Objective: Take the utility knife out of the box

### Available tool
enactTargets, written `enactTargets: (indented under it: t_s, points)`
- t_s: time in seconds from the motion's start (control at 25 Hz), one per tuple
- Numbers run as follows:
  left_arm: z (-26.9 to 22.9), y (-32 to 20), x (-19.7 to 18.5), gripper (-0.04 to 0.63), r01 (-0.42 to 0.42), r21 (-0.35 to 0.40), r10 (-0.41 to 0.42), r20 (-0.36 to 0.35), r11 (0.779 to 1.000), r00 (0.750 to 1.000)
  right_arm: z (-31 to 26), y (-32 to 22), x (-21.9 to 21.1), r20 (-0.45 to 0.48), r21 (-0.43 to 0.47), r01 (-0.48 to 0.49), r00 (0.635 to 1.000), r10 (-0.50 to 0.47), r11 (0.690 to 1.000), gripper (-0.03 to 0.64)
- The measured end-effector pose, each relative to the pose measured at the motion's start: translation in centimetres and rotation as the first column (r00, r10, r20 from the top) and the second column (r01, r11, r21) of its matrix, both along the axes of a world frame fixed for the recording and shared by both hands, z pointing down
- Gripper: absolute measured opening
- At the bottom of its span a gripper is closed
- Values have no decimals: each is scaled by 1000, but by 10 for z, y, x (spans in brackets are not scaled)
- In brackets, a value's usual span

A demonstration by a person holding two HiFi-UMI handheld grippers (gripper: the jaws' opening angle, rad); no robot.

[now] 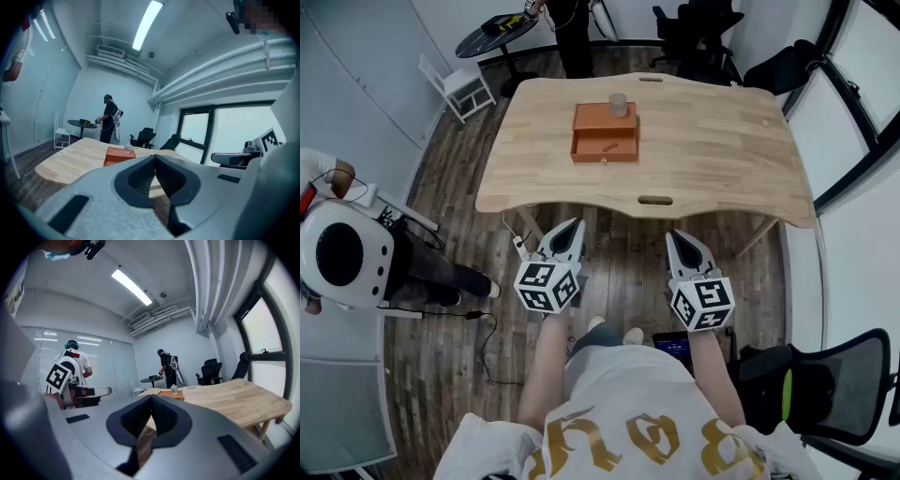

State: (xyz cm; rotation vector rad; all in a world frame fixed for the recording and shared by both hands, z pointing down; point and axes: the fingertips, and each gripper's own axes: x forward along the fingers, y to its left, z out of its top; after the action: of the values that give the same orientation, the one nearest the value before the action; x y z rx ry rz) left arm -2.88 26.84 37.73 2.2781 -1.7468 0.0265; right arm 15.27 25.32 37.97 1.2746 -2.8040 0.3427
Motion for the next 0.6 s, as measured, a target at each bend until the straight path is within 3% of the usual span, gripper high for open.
enactTargets:
  t_s: [0.4, 0.6]
  points:
    - [-3, 22, -6, 9, 10, 8, -10, -10, 1000, 1000, -3, 17, -7, 10, -18, 13, 1000, -13, 1000, 11]
    - [-6, 23, -1, 9, -27, 25, 27, 0, 999, 1000, -3, 14, -5, 4, -21, -5, 1000, 5, 1000, 12]
